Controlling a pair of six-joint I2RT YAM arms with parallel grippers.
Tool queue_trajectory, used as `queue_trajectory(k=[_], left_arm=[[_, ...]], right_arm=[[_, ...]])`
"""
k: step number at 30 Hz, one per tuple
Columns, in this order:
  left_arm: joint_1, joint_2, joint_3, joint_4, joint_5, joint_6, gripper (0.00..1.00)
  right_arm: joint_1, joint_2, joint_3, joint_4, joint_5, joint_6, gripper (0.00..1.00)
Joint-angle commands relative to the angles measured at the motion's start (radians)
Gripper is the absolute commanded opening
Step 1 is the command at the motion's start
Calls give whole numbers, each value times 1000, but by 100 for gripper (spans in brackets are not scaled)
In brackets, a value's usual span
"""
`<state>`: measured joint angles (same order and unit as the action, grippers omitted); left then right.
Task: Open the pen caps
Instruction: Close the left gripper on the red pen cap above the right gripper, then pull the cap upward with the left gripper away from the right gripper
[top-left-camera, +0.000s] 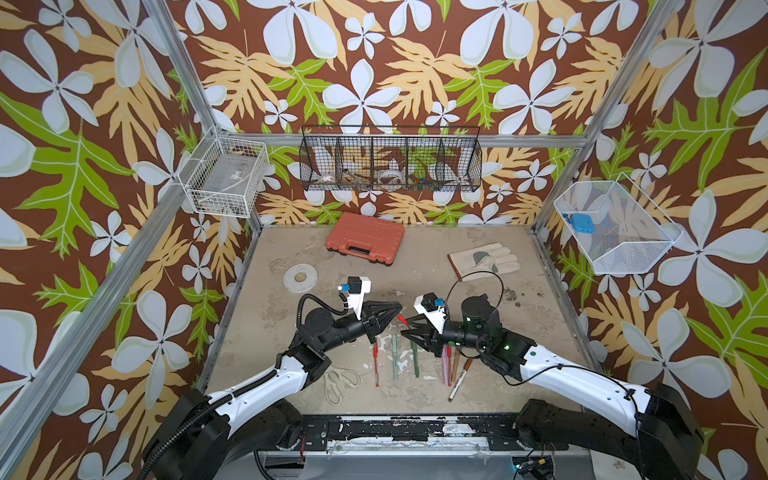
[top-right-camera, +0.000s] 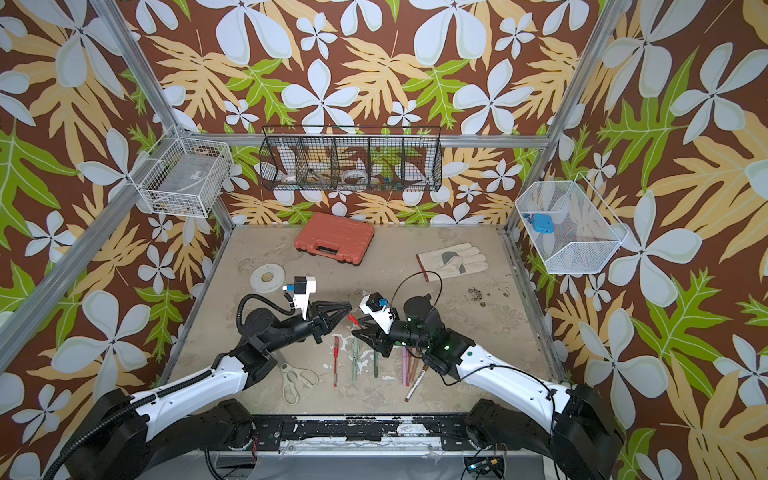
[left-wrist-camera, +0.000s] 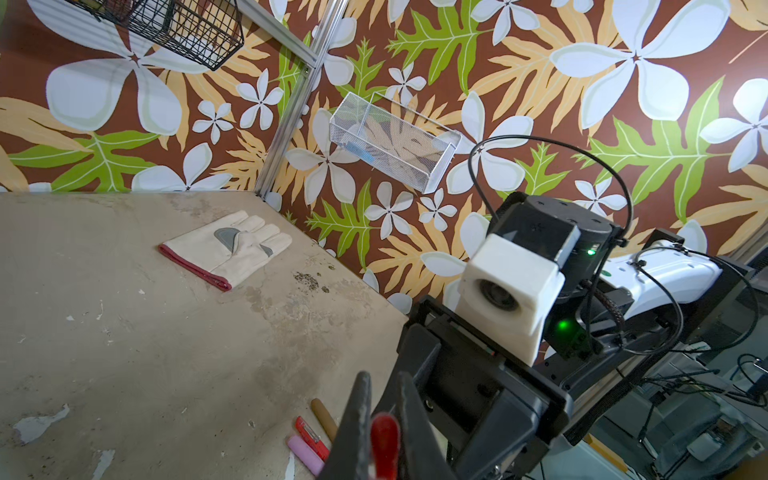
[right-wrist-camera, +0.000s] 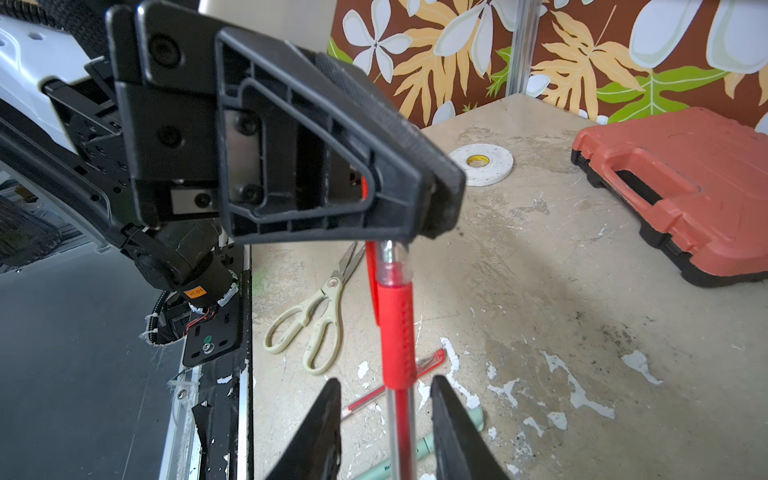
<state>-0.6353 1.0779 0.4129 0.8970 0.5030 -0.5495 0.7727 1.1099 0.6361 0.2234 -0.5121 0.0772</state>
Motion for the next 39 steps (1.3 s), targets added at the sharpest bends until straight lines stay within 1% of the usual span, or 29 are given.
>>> queue_trajectory(k=[1,12,18,21,24,26,31,39], left_arm=[[0,6,1,57,33,-13,0],[-9,30,10,78,71,-15,0],[-10,49,18,77,84,-15,0],[-9,45,14,79,78,-10,0],[-10,44,13,77,75,-8,0],[-10,44,15,77,77,-10,0],[-10,43,13,80,79,-14,0],[-10,41,9,86,63,-29,0]], right_arm=[[1,1,4,19,-26,-8,33],[1,-6,-1,29,-33,-5,27],[1,-20,-4,32,-30,-5,26],[0,-19,-3,30,-27,-8,18],[1,-19,-3,29,-25,-9,17],[1,-19,-3,25,-20,-10,15],[1,-14,-3,24,-8,-10,0],[1,8,5,21,-19,-1,0]])
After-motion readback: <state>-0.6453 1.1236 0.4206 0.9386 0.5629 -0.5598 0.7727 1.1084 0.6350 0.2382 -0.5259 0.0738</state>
